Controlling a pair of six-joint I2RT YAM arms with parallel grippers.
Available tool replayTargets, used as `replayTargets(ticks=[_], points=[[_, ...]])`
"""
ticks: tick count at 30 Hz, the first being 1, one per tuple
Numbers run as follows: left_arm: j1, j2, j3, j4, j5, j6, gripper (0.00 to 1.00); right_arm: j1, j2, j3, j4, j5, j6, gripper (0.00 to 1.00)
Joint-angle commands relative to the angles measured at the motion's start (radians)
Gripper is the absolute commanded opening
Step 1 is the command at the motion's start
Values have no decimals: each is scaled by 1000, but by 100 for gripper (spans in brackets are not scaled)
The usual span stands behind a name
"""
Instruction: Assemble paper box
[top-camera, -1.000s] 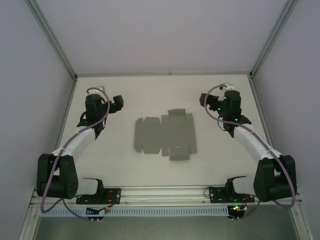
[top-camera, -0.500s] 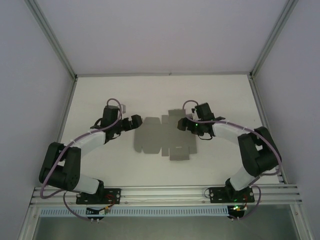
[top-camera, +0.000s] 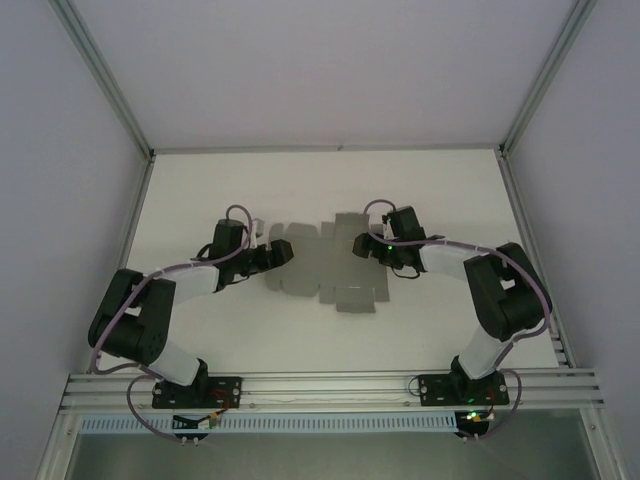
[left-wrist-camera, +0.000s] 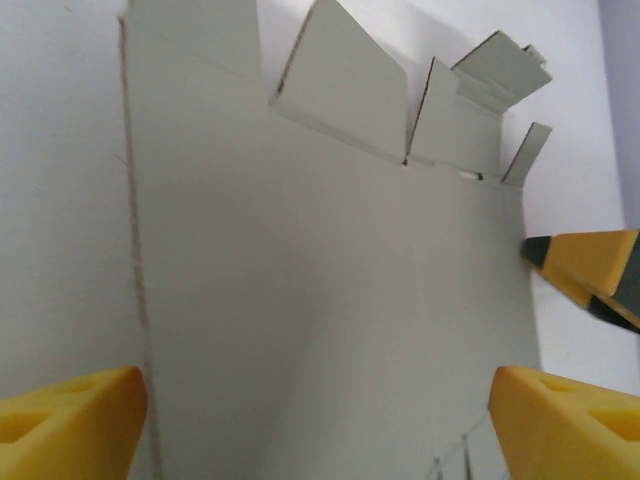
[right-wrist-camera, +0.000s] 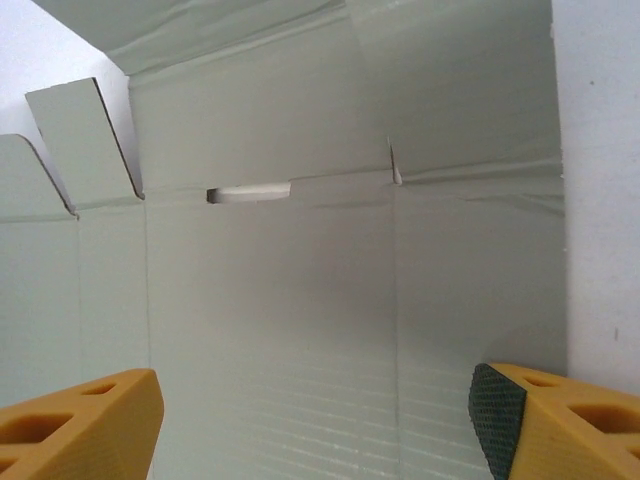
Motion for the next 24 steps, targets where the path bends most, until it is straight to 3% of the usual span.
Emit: replayTargets(ticks=[1, 4, 9, 13, 21, 24], points=[[-5, 26, -22, 100, 61, -42, 84, -15, 49, -65, -19, -8, 28, 82], [-6, 46, -24, 136, 62, -52, 71, -21, 53, -75, 10, -54, 8, 82], [-9, 34, -31, 195, 63, -86, 23, -29, 43, -81, 22, -68, -45, 83], [-6, -21, -26, 159, 43, -72, 1, -70, -30, -83, 12, -108, -69, 85], [-6, -214, 20, 173, 77, -135, 0, -144, -317, -31, -158, -154, -118, 98], [-5, -302, 80, 122, 99, -146, 0, -207, -413, -14, -211, -253, -100, 100]])
